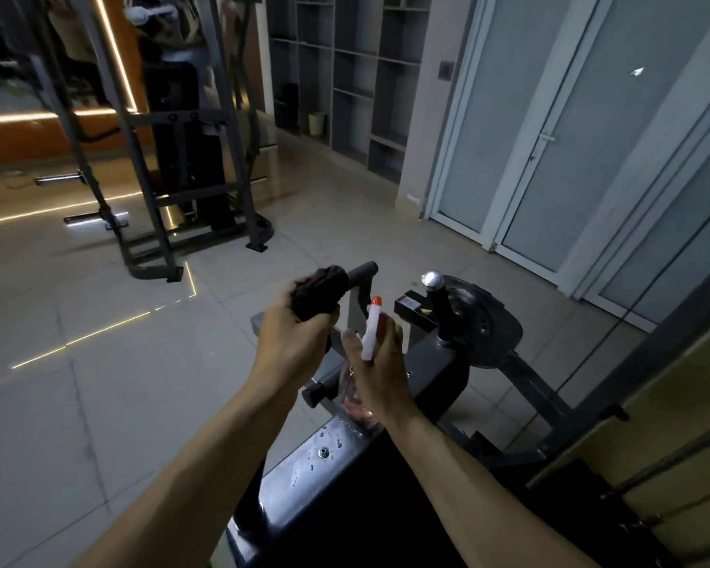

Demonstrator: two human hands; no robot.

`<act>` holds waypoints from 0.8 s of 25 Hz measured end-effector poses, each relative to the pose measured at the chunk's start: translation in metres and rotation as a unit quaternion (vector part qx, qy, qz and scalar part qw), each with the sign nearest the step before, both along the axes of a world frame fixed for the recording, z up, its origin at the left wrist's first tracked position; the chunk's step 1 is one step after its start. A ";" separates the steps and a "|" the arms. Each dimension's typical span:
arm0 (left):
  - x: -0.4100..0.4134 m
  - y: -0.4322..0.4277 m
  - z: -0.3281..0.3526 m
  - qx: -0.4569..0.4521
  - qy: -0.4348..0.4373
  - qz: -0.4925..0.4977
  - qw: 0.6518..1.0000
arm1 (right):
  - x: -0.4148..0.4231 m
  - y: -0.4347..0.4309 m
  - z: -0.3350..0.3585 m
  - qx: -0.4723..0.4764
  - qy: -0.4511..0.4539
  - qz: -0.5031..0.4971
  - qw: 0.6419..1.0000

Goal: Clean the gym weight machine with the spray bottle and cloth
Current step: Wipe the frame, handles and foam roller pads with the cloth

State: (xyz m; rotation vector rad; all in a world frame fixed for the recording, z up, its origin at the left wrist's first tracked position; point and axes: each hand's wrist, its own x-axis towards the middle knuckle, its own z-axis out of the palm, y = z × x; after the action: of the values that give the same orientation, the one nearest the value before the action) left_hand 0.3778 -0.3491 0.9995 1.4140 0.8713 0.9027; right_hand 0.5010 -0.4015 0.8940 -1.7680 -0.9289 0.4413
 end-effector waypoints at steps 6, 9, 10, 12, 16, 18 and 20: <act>0.008 0.003 0.002 -0.007 -0.020 -0.033 0.999 | 0.008 -0.010 -0.005 -0.008 -0.035 0.074 0.997; 0.028 0.001 0.009 -0.006 -0.029 -0.069 0.997 | 0.019 -0.043 0.011 0.045 -0.020 0.052 0.997; 0.039 -0.002 0.011 -0.001 -0.024 -0.088 0.996 | 0.025 -0.054 0.024 0.094 -0.030 0.025 0.995; 0.065 -0.014 0.018 -0.016 -0.023 -0.132 0.991 | 0.037 -0.071 0.052 0.159 -0.078 0.011 0.984; 0.101 -0.035 0.028 -0.185 -0.066 -0.295 0.935 | 0.055 -0.072 0.067 0.139 -0.139 0.023 0.980; 0.110 -0.031 0.036 -0.160 -0.028 -0.342 0.925 | 0.070 -0.064 0.065 0.183 -0.099 -0.048 0.977; 0.119 -0.019 0.042 -0.104 0.031 -0.308 0.945 | 0.092 -0.049 0.068 0.209 -0.068 -0.098 0.971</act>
State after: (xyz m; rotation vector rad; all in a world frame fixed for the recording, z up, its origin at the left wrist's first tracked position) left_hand 0.4972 -0.3680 1.0410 1.4108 0.4953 0.2823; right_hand 0.5933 -0.4500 0.9619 -1.4936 -0.8568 -0.0073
